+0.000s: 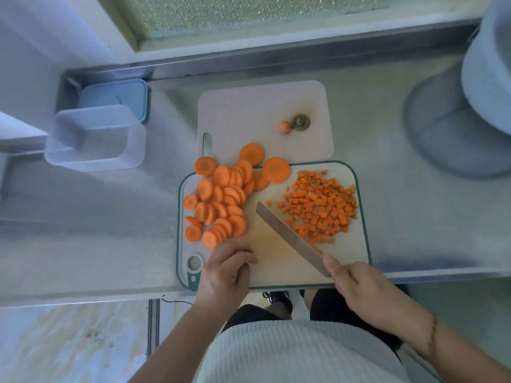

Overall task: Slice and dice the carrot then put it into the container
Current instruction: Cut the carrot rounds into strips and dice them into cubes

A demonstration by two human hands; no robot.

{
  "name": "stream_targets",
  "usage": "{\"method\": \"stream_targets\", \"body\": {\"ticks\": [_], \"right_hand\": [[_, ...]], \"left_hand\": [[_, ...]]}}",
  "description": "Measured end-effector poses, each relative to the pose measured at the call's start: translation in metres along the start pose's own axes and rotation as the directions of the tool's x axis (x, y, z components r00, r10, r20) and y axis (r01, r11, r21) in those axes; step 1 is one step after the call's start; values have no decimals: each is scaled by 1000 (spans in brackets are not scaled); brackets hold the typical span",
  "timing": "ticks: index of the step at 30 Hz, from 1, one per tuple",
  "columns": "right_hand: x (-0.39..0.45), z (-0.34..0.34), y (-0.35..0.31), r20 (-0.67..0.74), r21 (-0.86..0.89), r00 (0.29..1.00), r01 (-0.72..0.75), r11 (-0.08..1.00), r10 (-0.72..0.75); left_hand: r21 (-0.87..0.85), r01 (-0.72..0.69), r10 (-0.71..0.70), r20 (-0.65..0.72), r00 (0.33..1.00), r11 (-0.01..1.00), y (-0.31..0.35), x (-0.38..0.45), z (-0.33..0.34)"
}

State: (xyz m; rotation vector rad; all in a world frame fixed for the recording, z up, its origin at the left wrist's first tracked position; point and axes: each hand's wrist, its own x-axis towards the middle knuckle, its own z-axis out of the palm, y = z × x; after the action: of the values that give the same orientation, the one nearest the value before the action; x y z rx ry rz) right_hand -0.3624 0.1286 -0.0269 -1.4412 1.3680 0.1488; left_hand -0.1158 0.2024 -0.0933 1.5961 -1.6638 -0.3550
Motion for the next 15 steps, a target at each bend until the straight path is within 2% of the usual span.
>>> {"method": "stream_targets", "body": {"ticks": [5, 7, 10, 12, 14, 15], "right_hand": [[11, -24, -5, -20, 43, 998, -59, 997, 59], [10, -24, -5, -10, 22, 1000, -13, 1000, 13], [4, -25, -2, -49, -125, 989, 135, 983, -142], [-1, -31, 0, -90, -295, 972, 181, 938, -216], [-3, -39, 2, -169, -492, 939, 182, 852, -298], [-2, -43, 3, -208, -575, 912, 179, 798, -354]], "left_hand": [[-21, -36, 37, 52, 998, 999, 8, 8, 1], [-38, -74, 75, 24, 997, 997, 12, 15, -3], [-40, -112, 107, -116, 988, 993, 27, 34, -16], [-23, -146, 140, -179, 974, 989, 41, 50, -23], [19, -194, 195, -144, 970, 981, 50, 65, -25], [58, -213, 217, -82, 973, 975, 52, 72, -21]]}}
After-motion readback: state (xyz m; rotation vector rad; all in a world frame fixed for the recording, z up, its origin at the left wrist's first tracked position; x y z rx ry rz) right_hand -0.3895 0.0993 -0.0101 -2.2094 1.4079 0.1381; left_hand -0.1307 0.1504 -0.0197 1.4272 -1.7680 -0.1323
